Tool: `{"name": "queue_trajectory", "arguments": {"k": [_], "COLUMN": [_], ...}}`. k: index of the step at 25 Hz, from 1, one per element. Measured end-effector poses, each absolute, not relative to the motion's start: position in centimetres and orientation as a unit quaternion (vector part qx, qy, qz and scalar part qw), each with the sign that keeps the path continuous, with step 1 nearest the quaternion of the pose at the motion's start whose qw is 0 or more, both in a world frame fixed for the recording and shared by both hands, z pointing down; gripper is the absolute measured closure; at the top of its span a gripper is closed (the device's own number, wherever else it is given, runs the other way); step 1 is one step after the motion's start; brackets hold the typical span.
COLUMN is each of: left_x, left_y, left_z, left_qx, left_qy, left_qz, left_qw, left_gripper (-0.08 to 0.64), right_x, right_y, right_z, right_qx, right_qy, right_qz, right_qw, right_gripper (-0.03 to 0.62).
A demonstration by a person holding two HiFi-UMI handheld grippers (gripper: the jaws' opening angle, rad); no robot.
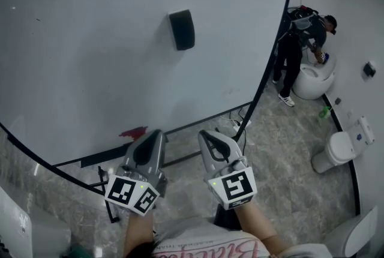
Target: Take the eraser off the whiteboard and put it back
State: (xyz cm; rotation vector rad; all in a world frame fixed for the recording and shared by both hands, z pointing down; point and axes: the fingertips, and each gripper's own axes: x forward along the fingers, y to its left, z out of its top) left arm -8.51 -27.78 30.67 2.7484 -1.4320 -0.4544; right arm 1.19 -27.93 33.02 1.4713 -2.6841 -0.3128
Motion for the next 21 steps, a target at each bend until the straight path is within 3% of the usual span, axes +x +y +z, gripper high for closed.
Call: {"name": "queue_trajectory", "arguments": {"k": [21], "left_x": [-8.77], "left_y": [-27.71], "left_z": [30.84], "left_qx": [0.879], "left_qy": [-0.454], "left_qz": [-0.147], "left_qw": [0.008], "left_gripper": [0.561], "right_x": [1.11], "right_y": [-28.00], "right_z": [32.91], "right_qx": [0.483], "right_qy": [-0.870], "right_qz": [-0.092], "right_qw": [0.029], "right_gripper": [0.592]}}
